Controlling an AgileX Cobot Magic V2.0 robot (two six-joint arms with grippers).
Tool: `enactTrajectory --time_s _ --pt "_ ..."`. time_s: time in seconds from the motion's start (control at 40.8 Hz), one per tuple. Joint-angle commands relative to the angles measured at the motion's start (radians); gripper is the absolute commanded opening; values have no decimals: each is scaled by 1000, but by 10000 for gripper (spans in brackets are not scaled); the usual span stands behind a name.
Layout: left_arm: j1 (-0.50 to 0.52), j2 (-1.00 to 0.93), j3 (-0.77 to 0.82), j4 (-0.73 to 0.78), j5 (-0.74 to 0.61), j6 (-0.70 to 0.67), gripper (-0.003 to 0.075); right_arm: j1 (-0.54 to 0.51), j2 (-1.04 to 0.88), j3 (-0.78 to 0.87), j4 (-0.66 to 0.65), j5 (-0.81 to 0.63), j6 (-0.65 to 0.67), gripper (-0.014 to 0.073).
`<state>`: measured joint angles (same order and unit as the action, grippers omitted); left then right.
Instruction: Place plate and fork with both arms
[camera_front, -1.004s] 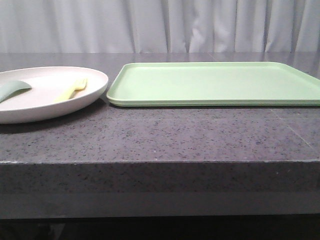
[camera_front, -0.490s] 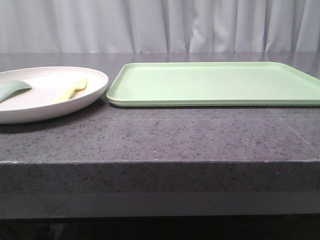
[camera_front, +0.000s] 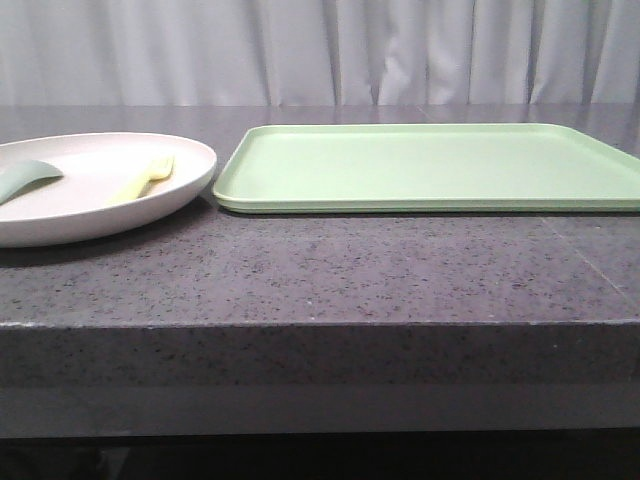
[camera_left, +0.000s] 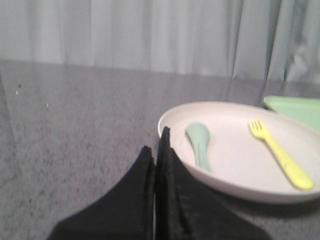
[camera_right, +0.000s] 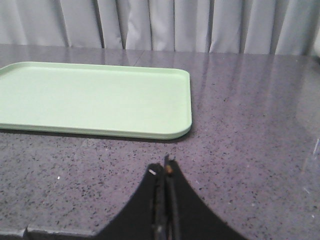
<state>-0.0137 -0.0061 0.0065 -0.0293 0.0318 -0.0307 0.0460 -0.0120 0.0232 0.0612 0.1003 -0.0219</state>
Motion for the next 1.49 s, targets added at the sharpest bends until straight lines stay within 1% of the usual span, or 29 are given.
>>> enactTrajectory --time_s 0.0,0.049,0.122,0.269,0.367,0.514,0.686,0.808,0.857,0.882,0.931,0.98,1.004,1.029,1.078,1.127,1.176,1.2,1.225,1.298,1.396,1.47 --pt "-2 -21 -3 -9 -222 -3 -18 3 -16 -68 2 -100 -6 -118" --pt "-2 -20 -15 -9 -237 -3 -18 3 -16 -95 2 -94 -6 -118" --pt "-2 -14 -58 -18 -210 -3 -18 3 -12 -147 2 -75 -6 -118" --pt "-2 50 -173 -31 -128 -3 -18 3 57 -303 2 56 -6 -118" --pt "-2 147 -271 -31 -58 -3 -18 3 152 -412 2 127 -6 -117" --pt "-2 370 -420 -27 33 -3 -18 3 327 -559 6 204 -6 -117" --pt "-2 542 -519 -24 38 -3 -18 3 462 -635 8 211 -6 -117" --pt "-2 572 -528 -24 1 -3 -16 3 484 -637 8 204 -6 -117" --pt "-2 572 -528 -24 1 -3 -5 3 484 -637 8 204 -6 -103" --pt "-2 572 -528 -24 -1 -3 15 3 485 -637 8 204 -6 -88" --pt "-2 572 -528 -24 -1 -3 78 3 485 -637 7 204 -6 -34" --pt "-2 572 -528 -24 -1 -3 179 3 485 -637 7 204 -6 62" --pt "-2 572 -528 -24 -1 -3 253 3 485 -637 7 204 -6 90" --pt "-2 572 -528 -24 -1 -3 317 3 485 -637 7 204 -6 153" --pt "-2 572 -528 -24 -1 -3 488 3 485 -637 7 204 -6 294" --pt "-2 572 -528 -24 1 -3 609 3 485 -637 7 204 -6 419" --pt "-2 572 -528 -24 1 -3 689 3 485 -637 7 204 -6 532" --pt "-2 572 -528 -24 1 -3 707 3 485 -637 7 204 -6 588" --pt "-2 572 -528 -24 1 -3 698 3 485 -637 7 204 -6 621" --pt "-2 574 -528 -24 -6 -3 666 3 485 -637 7 204 -6 592" --pt "-2 589 -532 -24 -21 -3 635 3 485 -637 7 204 -6 591" --pt "-2 631 -566 -24 11 -3 610 3 485 -637 7 204 -6 591"
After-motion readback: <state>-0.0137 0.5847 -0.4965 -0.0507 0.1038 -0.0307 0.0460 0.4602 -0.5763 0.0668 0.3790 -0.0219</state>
